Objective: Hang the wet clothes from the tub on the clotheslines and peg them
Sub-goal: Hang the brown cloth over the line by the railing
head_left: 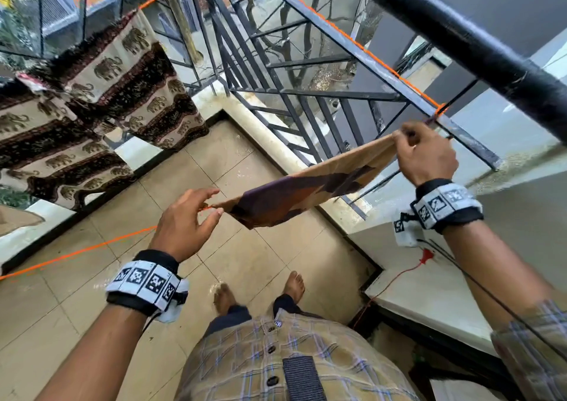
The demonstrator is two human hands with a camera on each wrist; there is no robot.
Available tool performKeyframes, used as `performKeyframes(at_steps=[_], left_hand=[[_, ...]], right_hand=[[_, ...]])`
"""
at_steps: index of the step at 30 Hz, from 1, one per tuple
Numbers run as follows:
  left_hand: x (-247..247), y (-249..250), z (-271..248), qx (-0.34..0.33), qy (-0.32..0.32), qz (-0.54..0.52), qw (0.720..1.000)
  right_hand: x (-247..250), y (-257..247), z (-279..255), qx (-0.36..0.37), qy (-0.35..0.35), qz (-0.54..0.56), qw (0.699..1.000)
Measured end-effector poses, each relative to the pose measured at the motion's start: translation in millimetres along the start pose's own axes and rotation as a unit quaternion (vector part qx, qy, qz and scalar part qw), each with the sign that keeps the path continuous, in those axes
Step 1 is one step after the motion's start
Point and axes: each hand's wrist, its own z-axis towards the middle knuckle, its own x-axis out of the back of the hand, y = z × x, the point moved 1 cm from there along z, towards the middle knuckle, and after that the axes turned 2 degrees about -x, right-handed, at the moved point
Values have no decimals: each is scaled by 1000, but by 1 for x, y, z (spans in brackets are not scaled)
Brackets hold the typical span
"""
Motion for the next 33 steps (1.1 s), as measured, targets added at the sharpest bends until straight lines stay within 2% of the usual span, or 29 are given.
performKeyframes(at_steps=[5,8,14,18,22,24,27,30,33], left_hand=[[24,-27,-32,1,22,-40,999],[41,-59,-70,-9,56,-61,997],[81,-163,-201,83,66,-88,990],[91,-248,-316,207,92,-137,964],[84,-315,-434,353,135,-208,902],[76,-333,-478,401,158,-235,871],[68,-357,-546,461,221,-291,809],[64,-375,-599,510,276,-328,746],[63,-391,-642,550,315,-337,697]], right_hand=[[-27,-66,-79,114,-64,21,991],[-52,-125,-148,200,-134,-9,971],[-123,-246,-311,351,-273,-82,892],[-182,-327,-416,429,-356,-129,820],[-230,-400,-533,477,-453,-156,737],[-247,-426,-581,482,-506,-147,700],[-273,-465,-664,507,-561,-140,639],[-292,-496,-736,533,-589,-147,589],[-310,-525,-803,565,-603,-170,537]])
